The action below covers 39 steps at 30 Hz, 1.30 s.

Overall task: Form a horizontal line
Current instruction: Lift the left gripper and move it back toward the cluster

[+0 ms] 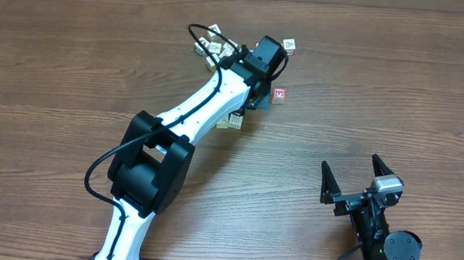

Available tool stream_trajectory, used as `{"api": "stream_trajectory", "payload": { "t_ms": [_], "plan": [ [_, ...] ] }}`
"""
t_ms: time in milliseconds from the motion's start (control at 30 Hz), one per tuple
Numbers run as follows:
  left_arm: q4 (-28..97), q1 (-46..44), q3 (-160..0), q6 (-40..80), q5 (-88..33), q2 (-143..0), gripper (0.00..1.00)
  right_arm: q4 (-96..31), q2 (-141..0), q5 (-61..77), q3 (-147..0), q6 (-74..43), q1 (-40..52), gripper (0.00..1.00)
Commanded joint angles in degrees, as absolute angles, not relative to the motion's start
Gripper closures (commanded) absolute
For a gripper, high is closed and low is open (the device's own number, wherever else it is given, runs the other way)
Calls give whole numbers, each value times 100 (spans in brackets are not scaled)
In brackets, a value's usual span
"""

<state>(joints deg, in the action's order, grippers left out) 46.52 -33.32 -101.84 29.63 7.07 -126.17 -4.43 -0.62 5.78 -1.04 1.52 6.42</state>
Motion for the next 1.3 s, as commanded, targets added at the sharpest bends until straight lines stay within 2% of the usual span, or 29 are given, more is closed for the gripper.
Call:
{"api": "stream_trajectory", "payload": {
  "t_ms": [0, 200, 567, 833, 1067, 1267],
  "plan": [
    [4711, -3465, -10339, 2462, 141, -12545, 96, -423, -16, 589, -45, 176, 624, 0],
    [4965, -3540, -10335, 2504, 143, -12547, 96, -423, -16, 589, -45, 176, 624, 0],
    [5146, -3597, -10333, 3293, 180, -12547, 96, -423, -16, 589, -45, 176, 624, 0],
    [5319, -3795, -10333, 4062, 1081, -12547, 96, -423, -16, 589, -45, 176, 624, 0],
    [5240, -3865, -10333, 4073, 1221, -12547, 93, -423, -16, 589, -45, 176, 624, 0],
    [5245, -3865, -10328, 4071, 1245, -12549, 96, -423, -16, 589, -45, 176, 624, 0]
  ]
}}
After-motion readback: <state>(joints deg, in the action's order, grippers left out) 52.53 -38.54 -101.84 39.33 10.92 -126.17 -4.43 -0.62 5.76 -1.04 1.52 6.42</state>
